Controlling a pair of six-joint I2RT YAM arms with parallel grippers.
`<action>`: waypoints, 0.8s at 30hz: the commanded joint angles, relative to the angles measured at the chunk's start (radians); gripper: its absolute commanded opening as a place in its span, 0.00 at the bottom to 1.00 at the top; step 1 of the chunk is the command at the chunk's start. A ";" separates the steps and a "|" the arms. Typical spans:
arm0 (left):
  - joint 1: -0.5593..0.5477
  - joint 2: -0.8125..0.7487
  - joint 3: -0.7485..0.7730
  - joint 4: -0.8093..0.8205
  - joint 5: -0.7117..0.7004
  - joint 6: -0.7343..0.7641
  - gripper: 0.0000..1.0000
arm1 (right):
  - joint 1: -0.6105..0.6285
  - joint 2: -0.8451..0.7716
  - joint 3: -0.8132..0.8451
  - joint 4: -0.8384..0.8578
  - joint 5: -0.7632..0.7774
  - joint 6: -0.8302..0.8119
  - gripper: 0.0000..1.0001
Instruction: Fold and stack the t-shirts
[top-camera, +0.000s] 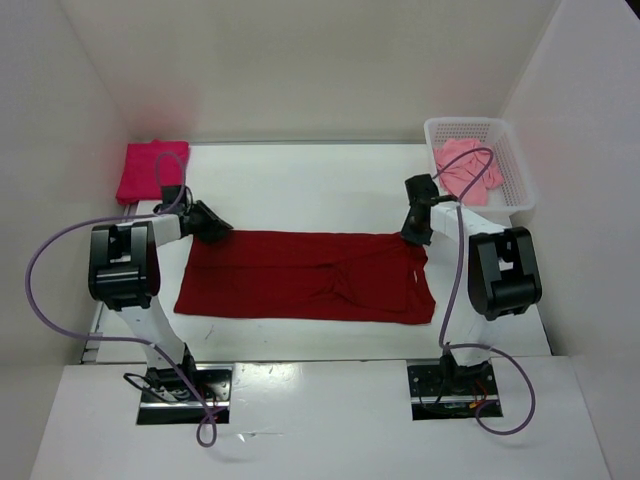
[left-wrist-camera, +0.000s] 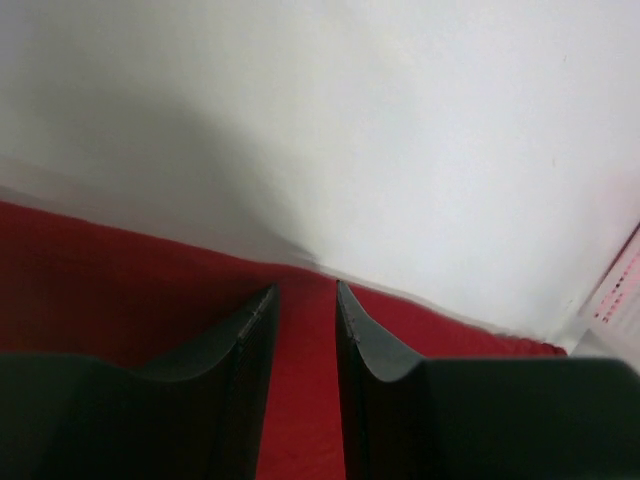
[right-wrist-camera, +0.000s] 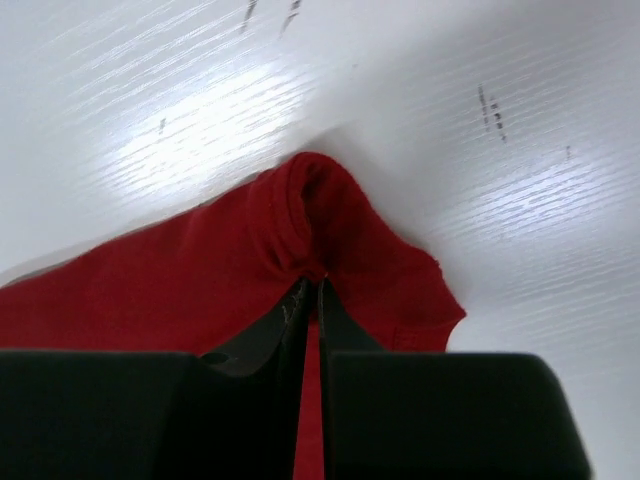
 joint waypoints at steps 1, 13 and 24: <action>0.035 0.028 -0.011 0.011 -0.007 0.001 0.37 | -0.037 0.036 0.016 0.015 0.048 0.007 0.11; 0.017 -0.255 -0.011 -0.084 0.010 0.053 0.37 | -0.057 -0.198 0.034 -0.066 -0.085 -0.015 0.43; -0.109 -0.345 -0.082 -0.109 0.039 0.094 0.37 | 0.211 -0.228 -0.199 0.137 -0.280 0.215 0.02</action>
